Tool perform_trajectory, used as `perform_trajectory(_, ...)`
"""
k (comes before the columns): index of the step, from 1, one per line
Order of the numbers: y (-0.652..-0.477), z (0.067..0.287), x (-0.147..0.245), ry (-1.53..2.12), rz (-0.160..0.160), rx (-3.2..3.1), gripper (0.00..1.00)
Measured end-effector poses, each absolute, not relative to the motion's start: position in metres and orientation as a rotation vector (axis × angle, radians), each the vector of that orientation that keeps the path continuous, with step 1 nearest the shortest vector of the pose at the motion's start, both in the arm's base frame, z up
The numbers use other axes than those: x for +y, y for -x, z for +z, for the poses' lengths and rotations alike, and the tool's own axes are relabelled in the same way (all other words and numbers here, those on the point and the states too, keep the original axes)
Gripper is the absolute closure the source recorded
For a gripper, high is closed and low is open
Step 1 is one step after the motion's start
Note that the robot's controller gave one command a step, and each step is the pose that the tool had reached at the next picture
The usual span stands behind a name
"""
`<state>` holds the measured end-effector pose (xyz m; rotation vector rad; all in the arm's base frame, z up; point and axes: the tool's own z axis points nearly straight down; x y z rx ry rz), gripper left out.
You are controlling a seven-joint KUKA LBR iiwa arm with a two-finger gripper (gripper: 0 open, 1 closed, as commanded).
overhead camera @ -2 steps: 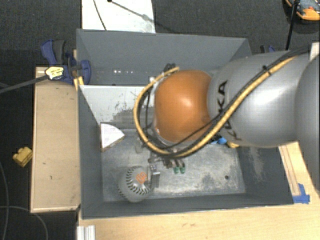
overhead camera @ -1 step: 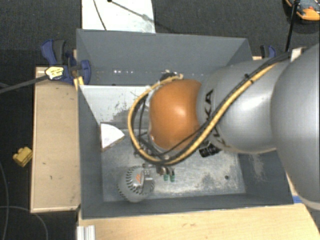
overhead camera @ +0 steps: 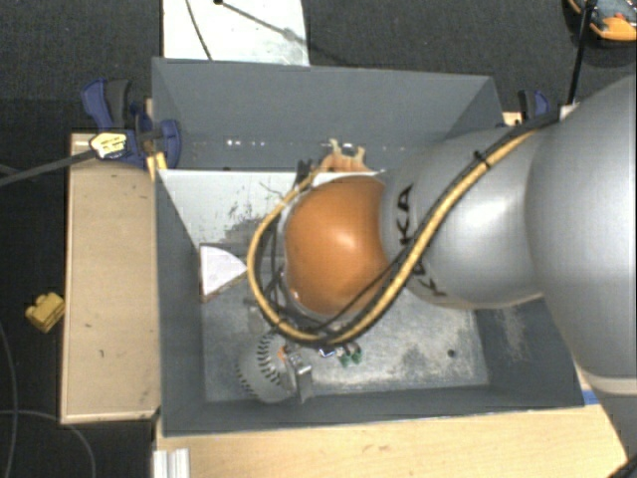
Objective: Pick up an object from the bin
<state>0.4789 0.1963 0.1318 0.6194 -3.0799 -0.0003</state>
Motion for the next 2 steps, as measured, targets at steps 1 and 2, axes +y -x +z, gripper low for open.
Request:
perform_trajectory(1, -0.4833, 0.0795, 0.2027, -0.549, -0.009, -3.103, 0.00)
perform_trajectory(2, -0.4830, 0.0793, 0.2072, -0.843, -0.009, -3.046, 1.00)
